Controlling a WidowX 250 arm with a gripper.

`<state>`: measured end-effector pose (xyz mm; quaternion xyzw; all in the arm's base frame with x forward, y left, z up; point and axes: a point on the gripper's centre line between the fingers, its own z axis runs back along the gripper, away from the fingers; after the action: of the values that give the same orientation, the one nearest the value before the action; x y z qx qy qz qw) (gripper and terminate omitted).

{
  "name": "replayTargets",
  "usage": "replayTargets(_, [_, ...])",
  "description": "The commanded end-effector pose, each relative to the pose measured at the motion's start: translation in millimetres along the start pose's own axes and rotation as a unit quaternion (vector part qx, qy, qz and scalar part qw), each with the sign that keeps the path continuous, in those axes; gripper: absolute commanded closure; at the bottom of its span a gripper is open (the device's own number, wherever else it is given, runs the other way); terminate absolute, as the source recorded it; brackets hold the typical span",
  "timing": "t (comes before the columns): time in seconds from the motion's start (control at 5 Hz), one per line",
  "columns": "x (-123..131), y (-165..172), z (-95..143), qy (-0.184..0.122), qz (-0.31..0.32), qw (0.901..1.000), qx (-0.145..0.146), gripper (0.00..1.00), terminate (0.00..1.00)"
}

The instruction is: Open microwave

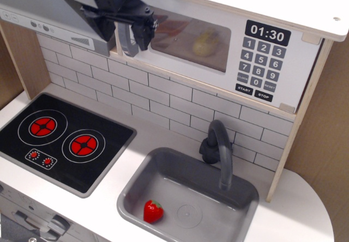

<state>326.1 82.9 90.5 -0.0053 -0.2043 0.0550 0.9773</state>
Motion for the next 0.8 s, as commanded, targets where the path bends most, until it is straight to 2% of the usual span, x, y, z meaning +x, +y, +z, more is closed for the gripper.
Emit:
replayTargets(0.0, [28.1,9.6,5.5,-0.037,0.021,0.9987,0.027,0.00,0.00])
replayTargets(0.2, [28.5,7.7,-0.8,-0.048,0.005,0.9985,0.026,0.00,0.00])
replayTargets(0.4, [29.2,5.9,-0.5,-0.047,-0.005,0.9989,-0.005,1.00,0.00])
replayTargets(0.6, [34.1,4.5,-5.6,-0.049,-0.001,0.9988,-0.006,1.00,0.00])
